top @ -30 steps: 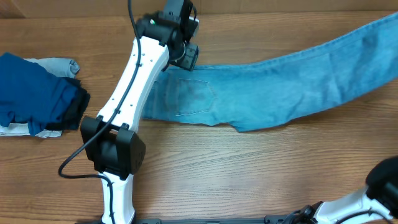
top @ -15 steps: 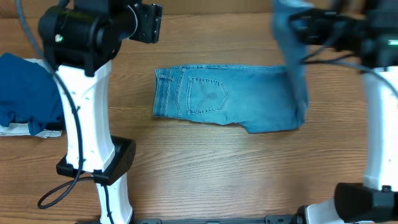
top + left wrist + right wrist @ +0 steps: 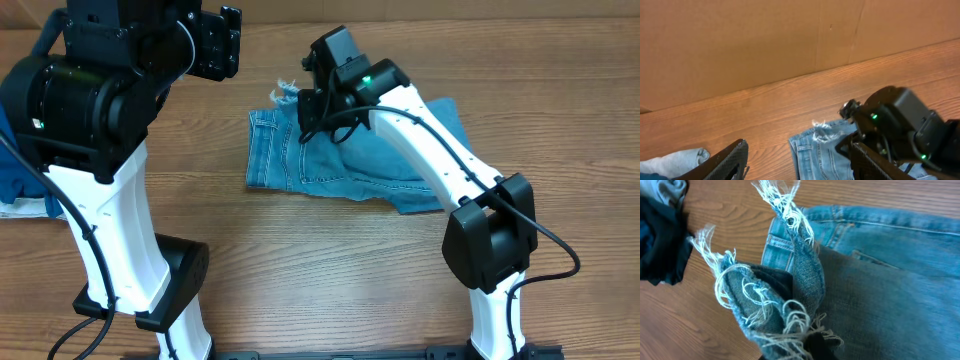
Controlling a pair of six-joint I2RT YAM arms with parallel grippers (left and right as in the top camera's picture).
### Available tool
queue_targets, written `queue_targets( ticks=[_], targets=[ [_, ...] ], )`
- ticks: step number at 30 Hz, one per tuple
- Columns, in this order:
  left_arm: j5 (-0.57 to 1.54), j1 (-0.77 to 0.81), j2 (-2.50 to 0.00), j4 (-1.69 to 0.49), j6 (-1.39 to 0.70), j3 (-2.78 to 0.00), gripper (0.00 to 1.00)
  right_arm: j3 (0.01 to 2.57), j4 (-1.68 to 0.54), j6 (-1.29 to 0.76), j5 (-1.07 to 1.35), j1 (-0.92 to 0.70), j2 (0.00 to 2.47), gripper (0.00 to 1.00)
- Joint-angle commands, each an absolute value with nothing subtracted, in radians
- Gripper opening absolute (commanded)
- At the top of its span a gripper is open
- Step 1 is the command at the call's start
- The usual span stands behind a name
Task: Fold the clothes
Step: 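Release the hems and raise both grippers above the folded jeans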
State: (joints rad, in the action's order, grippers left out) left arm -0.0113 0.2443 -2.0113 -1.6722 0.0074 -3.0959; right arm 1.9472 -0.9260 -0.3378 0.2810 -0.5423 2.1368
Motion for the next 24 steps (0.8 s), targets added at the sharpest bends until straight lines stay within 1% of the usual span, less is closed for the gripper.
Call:
queue_targets(
  ticks=[1, 6, 7, 8, 9, 11, 13, 15, 17, 20, 21, 23, 24],
  targets=[
    [-0.001, 0.249, -1.993, -1.67, 0.019, -3.111, 0.68, 1.938, -0.905, -0.349, 0.256, -0.586, 2.143, 0.04],
    [0.017, 0.249, -1.993, -1.667, 0.012, -3.111, 0.68, 1.936, -0.887, -0.398, 0.221, -0.618, 2.168, 0.04],
    [0.02, 0.249, -1.993, -1.667, 0.011, -3.111, 0.68, 1.936, -0.887, -0.398, 0.221, -0.619, 2.17, 0.14],
    [0.02, 0.249, -1.993, -1.668, 0.011, -3.111, 0.68, 1.936, -0.887, -0.397, 0.22, -0.619, 2.17, 0.32],
    [0.02, 0.249, -1.993, -1.668, 0.011, -3.111, 0.68, 1.937, -0.887, -0.393, 0.217, -0.619, 2.17, 0.39],
    [0.02, 0.249, -1.993, -1.671, 0.011, -3.111, 0.68, 1.938, -0.887, -0.388, 0.218, -0.607, 2.167, 0.43],
    [0.02, 0.249, -1.994, -1.679, 0.012, -3.11, 0.69, 1.94, -0.876, -0.336, 0.221, -0.579, 2.146, 0.44],
    [0.019, 0.249, -1.994, -1.687, 0.012, -3.099, 0.69, 1.94, -0.873, -0.325, 0.221, -0.54, 2.114, 0.45],
    [0.02, 0.249, -1.995, -1.689, 0.012, -3.067, 0.69, 1.94, -0.9, -0.326, 0.225, -0.476, 2.08, 0.5],
    [0.025, 0.249, -1.995, -1.689, 0.011, -2.955, 0.69, 1.94, -1.05, -0.307, 0.321, -0.364, 2.065, 0.52],
    [0.049, 0.249, -1.995, -1.689, 0.011, -2.882, 0.68, 1.939, -1.113, -0.247, 0.369, -0.337, 2.065, 0.55],
    [0.08, 0.249, -1.995, -1.689, 0.011, -2.777, 0.69, 1.939, -1.182, -0.205, 0.351, -0.333, 2.065, 0.56],
    [0.079, 0.249, -1.995, -1.689, 0.011, -2.679, 0.69, 1.939, -1.204, -0.207, 0.321, -0.331, 2.065, 0.55]
  ],
)
